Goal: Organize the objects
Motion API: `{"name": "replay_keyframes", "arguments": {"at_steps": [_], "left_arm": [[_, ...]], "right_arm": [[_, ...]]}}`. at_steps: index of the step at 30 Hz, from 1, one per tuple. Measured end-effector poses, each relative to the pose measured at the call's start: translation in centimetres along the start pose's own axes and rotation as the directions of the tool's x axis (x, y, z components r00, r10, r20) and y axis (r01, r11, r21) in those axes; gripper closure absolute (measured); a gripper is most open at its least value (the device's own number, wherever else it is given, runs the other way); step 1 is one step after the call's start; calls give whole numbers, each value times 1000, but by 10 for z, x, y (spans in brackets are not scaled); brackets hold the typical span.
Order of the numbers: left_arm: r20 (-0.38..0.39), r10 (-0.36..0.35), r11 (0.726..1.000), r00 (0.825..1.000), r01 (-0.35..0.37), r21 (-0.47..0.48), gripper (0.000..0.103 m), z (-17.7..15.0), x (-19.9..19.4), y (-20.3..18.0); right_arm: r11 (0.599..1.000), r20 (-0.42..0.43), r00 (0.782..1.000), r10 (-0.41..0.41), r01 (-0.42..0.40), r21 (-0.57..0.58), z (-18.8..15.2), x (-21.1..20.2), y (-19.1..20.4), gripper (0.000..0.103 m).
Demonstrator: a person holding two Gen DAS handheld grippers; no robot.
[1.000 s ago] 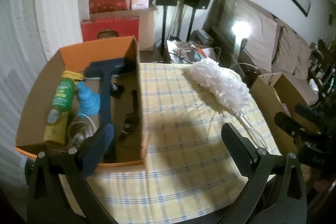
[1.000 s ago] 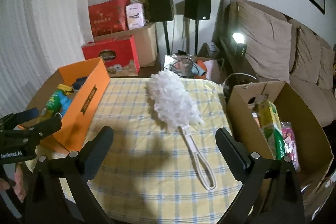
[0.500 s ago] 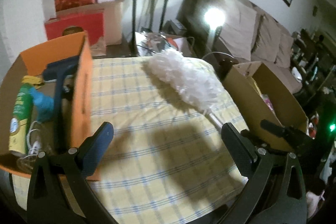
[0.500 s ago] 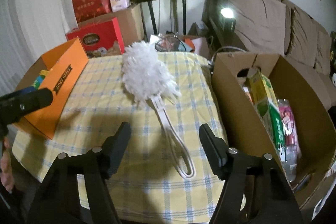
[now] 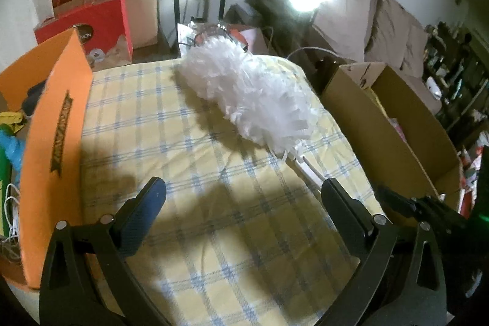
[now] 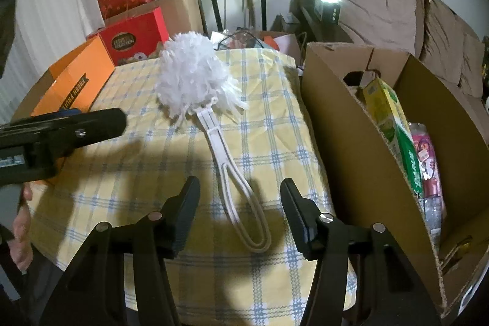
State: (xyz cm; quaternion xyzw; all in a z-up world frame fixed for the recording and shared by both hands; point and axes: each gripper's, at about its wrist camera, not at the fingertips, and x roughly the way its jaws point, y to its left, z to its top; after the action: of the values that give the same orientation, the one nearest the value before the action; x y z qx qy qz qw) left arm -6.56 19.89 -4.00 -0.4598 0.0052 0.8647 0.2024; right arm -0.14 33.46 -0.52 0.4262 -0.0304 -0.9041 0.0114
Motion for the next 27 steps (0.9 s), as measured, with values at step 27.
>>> {"name": "replay_keyframes", "arguments": {"at_steps": [27], "left_arm": [[-83, -36, 999, 996, 33, -40, 15, 27, 83, -32]], "right_arm": [[998, -28, 998, 64, -63, 20, -12, 27, -8, 58]]}}
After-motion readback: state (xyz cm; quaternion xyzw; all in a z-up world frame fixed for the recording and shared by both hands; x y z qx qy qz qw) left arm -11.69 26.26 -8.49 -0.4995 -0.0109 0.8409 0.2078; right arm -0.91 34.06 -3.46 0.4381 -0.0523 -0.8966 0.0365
